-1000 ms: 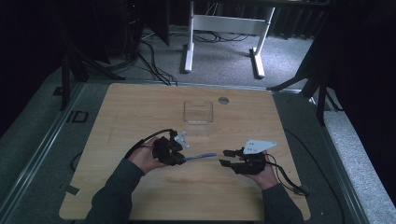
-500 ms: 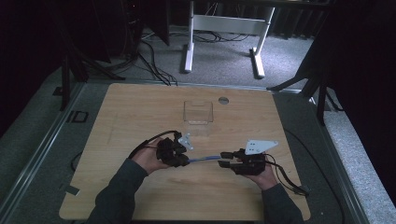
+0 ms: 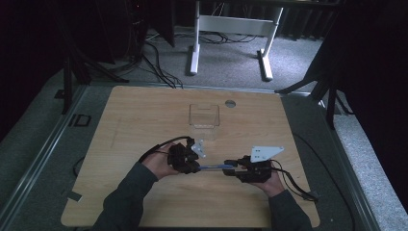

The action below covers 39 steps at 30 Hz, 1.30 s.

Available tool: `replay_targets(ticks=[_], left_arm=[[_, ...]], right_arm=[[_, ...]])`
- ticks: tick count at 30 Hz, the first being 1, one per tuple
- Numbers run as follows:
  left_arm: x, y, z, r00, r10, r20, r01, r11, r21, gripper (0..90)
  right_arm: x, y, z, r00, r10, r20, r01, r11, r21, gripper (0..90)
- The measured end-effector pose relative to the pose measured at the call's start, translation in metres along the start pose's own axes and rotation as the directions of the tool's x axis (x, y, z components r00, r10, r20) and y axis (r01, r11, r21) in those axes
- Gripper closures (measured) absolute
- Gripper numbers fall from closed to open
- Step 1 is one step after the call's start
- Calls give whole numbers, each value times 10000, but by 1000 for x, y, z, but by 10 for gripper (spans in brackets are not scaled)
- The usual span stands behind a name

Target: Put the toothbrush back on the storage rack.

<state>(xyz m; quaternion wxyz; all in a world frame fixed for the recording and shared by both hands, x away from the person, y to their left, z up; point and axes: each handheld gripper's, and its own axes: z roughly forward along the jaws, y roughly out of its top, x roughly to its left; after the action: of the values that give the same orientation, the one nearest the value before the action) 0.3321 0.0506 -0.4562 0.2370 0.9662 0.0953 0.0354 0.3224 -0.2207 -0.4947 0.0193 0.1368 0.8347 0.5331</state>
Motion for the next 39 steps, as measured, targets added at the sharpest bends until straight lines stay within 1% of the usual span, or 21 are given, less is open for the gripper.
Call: replay_targets(ticks=[5,7,8,10,11,13,18,20,21,22,24,25,27,28,29,30,31,32,34,35,39], left_arm=[[-1,2,0,10000,78,6,-78,10000,-56,796],[-1,2,1,10000,89,40,-89,10000,-19,796],[-1,2,1,9999,126,49,-126,9999,7,796],[-2,2,2,9998,194,95,-194,9998,12,795],[-2,2,2,9998,182,90,-183,9998,35,793],[-1,3,3,9999,65,95,-65,10000,42,789],[2,2,3,9995,-225,222,225,9997,-37,767],[3,3,2,9989,-419,203,421,9991,-92,710],[3,3,2,9989,-419,203,421,9991,-92,686],[4,2,1,9978,-631,187,634,9978,-169,663],[5,2,-2,9963,-848,122,851,9957,-361,614],[5,2,-2,9963,-848,122,851,9957,-361,598],[6,-1,-6,9928,-1198,63,1199,9899,-759,576],[6,-3,-7,9915,-1299,35,1297,9875,-894,568],[6,-3,-7,9915,-1299,35,1297,9875,-894,565],[6,-6,-8,9870,-1604,-63,1584,9795,-1243,562],[6,-6,-8,9870,-1604,-63,1584,9795,-1243,555],[6,-8,-8,9811,-1905,-332,1835,9713,-1511,549],[4,-10,-9,9767,-2057,-607,1933,9668,-1671,539],[3,-10,-9,9735,-2163,-740,2005,9633,-1787,530],[-1,-11,-11,9572,-2610,-1250,2280,9462,-2298,505]], right_arm=[[0,0,1,9999,-52,-91,53,9999,103,668],[0,-1,2,9999,-70,-122,72,9999,104,702],[0,-1,2,9999,-70,-122,72,9999,104,702],[1,-1,2,9998,-124,-174,126,9998,123,780],[1,-1,2,9996,-127,-262,130,9999,111,792],[1,-1,1,9988,-163,-469,165,9999,37,806],[3,0,0,9988,-367,-316,366,9993,-36,810],[4,0,0,9987,-422,-281,421,9991,-36,810],[4,0,0,9987,-440,-263,439,9990,-38,811],[4,0,0,9987,-443,-260,442,9990,-42,811],[4,0,0,9987,-470,-212,468,9989,-73,811],[4,0,0,9987,-470,-212,468,9989,-73,811],[4,0,-1,9988,-473,-124,471,9988,-119,811],[4,0,-1,9989,-469,-90,467,9988,-128,811],[4,0,-1,9989,-468,-33,467,9988,-144,811],[3,0,-1,9990,-442,10,442,9989,-154,811],[3,0,-1,9990,-442,10,442,9989,-154,811],[3,0,-2,9990,-433,115,435,9989,-187,811],[3,0,-2,9990,-402,203,407,9989,-227,811],[2,0,-2,9989,-371,270,378,9990,-252,811],[1,0,-4,9984,-284,495,301,9990,-342,811]])
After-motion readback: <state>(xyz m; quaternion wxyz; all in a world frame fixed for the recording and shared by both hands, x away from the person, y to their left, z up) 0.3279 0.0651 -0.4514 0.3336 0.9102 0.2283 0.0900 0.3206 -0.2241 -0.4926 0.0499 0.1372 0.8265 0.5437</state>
